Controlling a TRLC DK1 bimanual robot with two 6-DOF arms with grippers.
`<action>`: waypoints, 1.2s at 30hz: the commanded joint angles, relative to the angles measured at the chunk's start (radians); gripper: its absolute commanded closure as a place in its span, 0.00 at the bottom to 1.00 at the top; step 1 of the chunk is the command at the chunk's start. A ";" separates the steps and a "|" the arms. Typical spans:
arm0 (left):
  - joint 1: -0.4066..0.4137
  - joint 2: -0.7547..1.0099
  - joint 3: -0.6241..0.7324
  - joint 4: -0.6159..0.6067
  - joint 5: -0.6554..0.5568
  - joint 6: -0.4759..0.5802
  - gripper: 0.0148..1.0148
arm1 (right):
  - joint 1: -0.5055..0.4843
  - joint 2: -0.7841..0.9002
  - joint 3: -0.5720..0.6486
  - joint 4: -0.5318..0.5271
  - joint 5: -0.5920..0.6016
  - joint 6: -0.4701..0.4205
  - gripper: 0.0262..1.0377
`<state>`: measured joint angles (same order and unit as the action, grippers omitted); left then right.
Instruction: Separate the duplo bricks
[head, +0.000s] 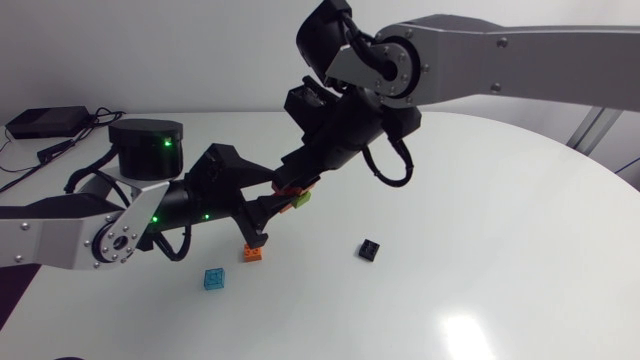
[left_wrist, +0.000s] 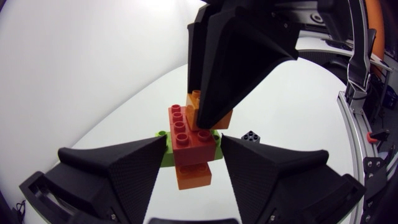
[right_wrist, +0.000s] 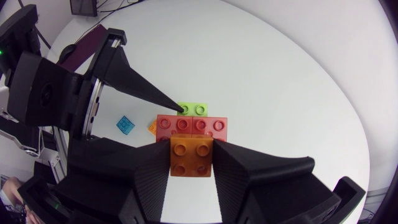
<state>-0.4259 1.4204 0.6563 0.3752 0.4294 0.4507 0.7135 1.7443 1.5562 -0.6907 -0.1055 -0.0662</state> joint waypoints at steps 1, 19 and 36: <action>-0.005 0.023 -0.006 0.016 -0.004 -0.020 0.57 | 0.006 0.024 0.016 -0.015 -0.008 0.025 0.76; -0.019 0.018 -0.043 0.036 -0.023 0.032 0.74 | -0.109 -0.019 0.024 -0.043 -0.158 0.042 0.76; 0.055 -0.049 0.016 -0.071 0.060 -0.018 0.74 | -0.399 -0.166 -0.578 0.235 0.059 -0.213 0.76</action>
<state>-0.3721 1.3983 0.6399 0.3084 0.4755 0.4652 0.3302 1.5719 1.0397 -0.4976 -0.0608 -0.2485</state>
